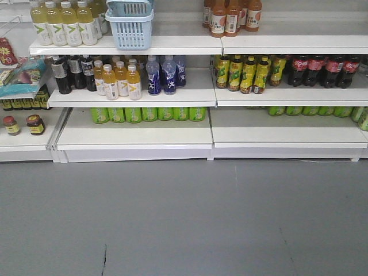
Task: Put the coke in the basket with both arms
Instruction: 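Drive the base toward the shelf holding the light-blue basket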
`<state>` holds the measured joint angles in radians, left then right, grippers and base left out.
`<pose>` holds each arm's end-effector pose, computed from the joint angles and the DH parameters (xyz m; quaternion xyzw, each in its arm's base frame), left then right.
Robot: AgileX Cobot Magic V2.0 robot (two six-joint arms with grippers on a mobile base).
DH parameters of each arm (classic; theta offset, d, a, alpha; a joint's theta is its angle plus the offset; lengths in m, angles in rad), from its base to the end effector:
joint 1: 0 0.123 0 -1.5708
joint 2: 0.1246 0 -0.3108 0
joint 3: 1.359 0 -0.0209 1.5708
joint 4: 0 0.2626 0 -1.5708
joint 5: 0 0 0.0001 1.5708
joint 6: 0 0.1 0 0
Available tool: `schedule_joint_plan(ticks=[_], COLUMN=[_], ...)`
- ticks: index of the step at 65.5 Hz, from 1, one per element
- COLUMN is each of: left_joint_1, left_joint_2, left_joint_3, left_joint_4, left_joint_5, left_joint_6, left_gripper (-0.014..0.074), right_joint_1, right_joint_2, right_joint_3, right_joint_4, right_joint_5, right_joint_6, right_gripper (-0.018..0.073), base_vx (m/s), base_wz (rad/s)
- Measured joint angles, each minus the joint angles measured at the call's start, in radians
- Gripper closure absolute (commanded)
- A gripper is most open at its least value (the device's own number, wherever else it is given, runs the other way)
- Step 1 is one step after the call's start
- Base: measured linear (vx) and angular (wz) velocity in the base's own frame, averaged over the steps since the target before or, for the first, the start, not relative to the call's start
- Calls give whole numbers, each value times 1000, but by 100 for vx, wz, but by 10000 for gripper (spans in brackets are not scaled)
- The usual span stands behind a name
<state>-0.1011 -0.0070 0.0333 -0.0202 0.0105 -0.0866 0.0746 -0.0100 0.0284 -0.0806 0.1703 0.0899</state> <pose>0.0518 -0.0053 0.2012 -0.0019 0.6891 -0.0753 0.7208 0.0512 0.0025 0.1873 -0.0192 0.7416 0.0234 0.6701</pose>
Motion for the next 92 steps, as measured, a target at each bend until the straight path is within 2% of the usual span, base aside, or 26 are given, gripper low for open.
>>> schedule_joint_plan(ticks=[92], left_joint_1=[0], left_joint_2=[0], left_joint_3=[0], left_joint_4=[0], left_joint_5=[0], left_joint_6=[0], left_gripper=[603], right_joint_1=[0], right_joint_2=[0], right_joint_3=[0], right_joint_4=[0], right_joint_5=[0], right_joint_6=[0], right_gripper=[564], base_vx=[1], base_wz=[3])
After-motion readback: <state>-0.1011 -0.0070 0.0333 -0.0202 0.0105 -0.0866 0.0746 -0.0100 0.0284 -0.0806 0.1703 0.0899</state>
